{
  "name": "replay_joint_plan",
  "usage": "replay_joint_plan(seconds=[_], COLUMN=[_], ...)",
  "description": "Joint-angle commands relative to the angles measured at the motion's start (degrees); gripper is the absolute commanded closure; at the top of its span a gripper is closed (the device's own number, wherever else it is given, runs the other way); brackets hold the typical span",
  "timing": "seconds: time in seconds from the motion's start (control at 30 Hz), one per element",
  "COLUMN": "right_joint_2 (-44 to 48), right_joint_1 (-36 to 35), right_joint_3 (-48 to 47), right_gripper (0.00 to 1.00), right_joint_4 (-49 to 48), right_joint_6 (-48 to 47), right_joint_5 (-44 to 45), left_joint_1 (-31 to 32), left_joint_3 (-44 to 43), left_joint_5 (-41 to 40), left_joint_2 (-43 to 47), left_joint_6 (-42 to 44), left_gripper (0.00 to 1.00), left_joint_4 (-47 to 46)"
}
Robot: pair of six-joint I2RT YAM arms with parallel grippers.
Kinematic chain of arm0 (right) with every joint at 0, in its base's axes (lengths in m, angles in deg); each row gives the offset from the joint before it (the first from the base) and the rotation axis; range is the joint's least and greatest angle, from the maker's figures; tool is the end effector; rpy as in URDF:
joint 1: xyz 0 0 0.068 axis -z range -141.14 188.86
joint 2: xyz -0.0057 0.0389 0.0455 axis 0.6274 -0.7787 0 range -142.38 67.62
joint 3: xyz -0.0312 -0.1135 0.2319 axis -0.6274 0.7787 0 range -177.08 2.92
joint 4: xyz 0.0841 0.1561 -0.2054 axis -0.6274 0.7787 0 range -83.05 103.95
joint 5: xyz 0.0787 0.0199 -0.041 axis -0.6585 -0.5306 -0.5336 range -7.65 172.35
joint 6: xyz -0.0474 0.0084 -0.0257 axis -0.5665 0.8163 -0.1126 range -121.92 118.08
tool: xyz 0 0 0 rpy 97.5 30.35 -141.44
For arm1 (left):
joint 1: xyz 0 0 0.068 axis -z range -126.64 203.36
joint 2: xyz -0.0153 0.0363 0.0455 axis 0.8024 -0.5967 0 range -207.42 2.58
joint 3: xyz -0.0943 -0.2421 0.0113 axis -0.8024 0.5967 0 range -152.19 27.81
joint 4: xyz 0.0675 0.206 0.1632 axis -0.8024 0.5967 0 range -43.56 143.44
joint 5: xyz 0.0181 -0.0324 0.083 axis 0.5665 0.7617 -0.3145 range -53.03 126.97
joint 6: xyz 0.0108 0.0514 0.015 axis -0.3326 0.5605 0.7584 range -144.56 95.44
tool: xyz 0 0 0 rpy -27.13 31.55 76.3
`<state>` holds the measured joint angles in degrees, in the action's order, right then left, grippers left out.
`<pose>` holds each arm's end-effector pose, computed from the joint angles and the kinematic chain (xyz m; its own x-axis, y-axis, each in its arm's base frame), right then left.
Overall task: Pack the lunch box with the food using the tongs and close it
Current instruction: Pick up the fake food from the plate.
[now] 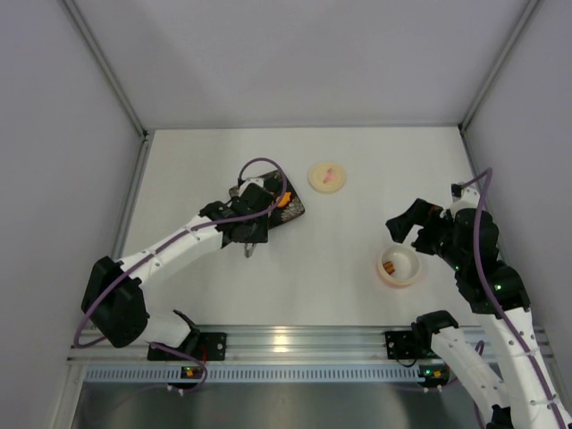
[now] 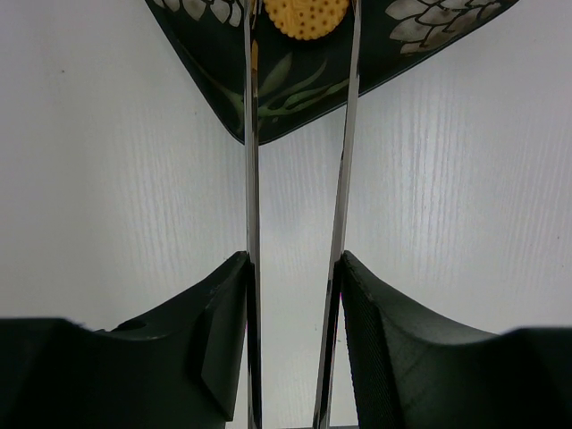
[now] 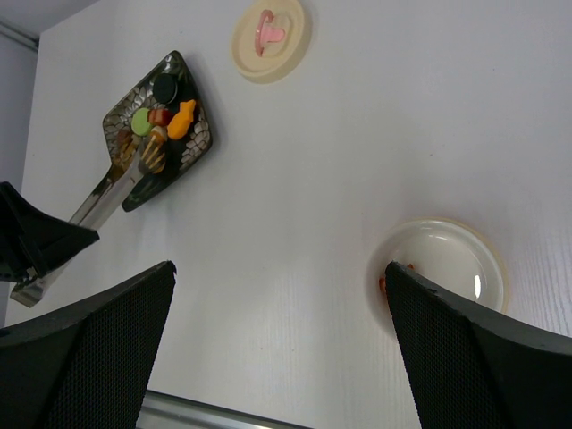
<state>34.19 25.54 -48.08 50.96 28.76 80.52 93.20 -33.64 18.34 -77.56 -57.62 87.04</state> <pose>0.1313 0.0323 0.3367 -0.5042 0.4047 -0.7629 -0.0008 0.8832 0.4690 0.2331 -0.1792 0.2421 -0.8161 0.0076 -0.5779 0.0435 0.9979 -0.0483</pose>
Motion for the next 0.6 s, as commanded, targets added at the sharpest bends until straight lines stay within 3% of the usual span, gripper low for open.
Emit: replay_joint_plan(seconds=[0.0,0.27,0.57], right_joint_2=[0.3,-0.23,-0.41], right_joint_1=[0.84,0.84,0.84], right_joint_3=[0.2,0.03,-0.15], right_gripper=[0.01,0.0,0.0], right_joint_4=[-3.05,-3.32,-3.58], right_joint_6=[0.09,0.0,0.17], right_joint_5=[-0.28,-0.55,-0.55], left_joint_1=[-0.2,-0.2,1.03], left_joint_3=[1.16,1.07,-6.48], left_joint_5=[0.79,2.28,1.41], left_joint_2=[0.86,2.62,6.22], left_joint_6=[-0.08,0.01,1.68], left_gripper=[0.52,0.65,0.77], left_joint_4=[-2.63,-2.28,3.78])
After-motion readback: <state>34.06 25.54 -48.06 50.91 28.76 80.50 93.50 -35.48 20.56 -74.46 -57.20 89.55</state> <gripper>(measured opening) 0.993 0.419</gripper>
